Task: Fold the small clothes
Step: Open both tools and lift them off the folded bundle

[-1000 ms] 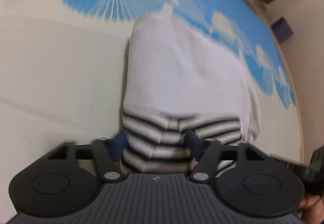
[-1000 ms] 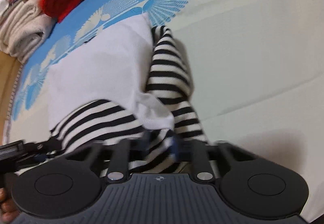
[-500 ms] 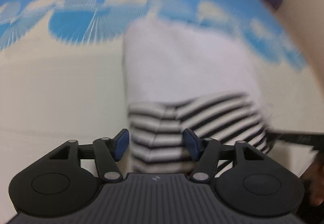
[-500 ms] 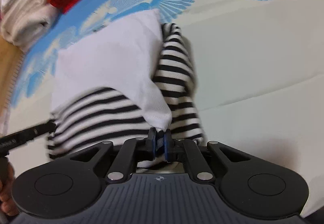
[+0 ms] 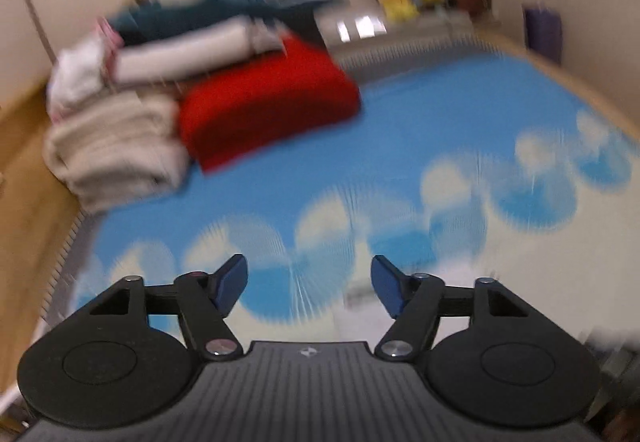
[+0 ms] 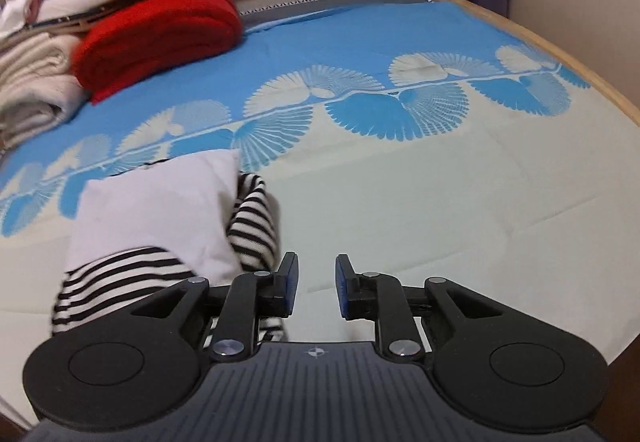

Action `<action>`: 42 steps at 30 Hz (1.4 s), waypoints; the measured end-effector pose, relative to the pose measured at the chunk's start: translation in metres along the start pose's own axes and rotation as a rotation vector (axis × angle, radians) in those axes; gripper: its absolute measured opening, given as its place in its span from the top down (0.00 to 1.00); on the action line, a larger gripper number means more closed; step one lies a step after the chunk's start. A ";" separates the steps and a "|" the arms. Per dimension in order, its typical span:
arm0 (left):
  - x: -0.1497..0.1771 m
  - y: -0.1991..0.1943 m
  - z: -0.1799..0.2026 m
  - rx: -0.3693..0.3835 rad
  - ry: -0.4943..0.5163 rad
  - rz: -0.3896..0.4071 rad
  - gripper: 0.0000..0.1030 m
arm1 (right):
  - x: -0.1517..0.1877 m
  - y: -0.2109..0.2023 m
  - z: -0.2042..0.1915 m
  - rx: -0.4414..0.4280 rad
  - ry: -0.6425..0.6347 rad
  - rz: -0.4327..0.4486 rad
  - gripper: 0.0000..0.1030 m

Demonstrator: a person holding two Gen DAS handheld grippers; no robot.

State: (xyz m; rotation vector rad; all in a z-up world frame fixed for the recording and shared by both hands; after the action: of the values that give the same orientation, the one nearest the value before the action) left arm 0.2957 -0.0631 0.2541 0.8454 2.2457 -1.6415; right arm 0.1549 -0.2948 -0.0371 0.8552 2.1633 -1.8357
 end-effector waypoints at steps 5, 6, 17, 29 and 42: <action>-0.114 -0.150 -0.032 -0.189 -0.092 0.109 0.15 | 0.005 -0.011 0.004 -0.044 0.020 0.018 0.80; -0.123 -0.175 -0.040 -0.189 -0.147 0.146 0.13 | 0.007 -0.013 0.004 -0.047 0.020 0.025 0.80; -0.082 -0.197 -0.059 -0.091 -0.312 0.082 0.13 | 0.008 -0.033 0.015 -0.094 0.056 0.084 0.71; 0.185 0.018 0.056 0.128 -0.213 0.109 0.13 | 0.051 -0.065 -0.014 -0.052 -0.062 0.157 0.28; 0.321 0.088 0.088 0.189 -0.214 0.036 0.12 | 0.089 -0.077 -0.066 -0.030 -0.224 0.115 0.21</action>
State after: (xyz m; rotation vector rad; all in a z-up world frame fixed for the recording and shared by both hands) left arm 0.0746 -0.0261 -0.0074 0.7083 1.9463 -1.8531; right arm 0.0563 -0.2110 -0.0003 0.7137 1.9586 -1.7476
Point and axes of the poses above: each gripper's, at about its wrist camera, not at the fingertips, and y roughly the way its jaws point, z to its right, x to its underside, the point moved 2 cm from there along y, roughly the way its jaws point, and after that the axes turned 12 degrees about -z, right-handed, at the moved point
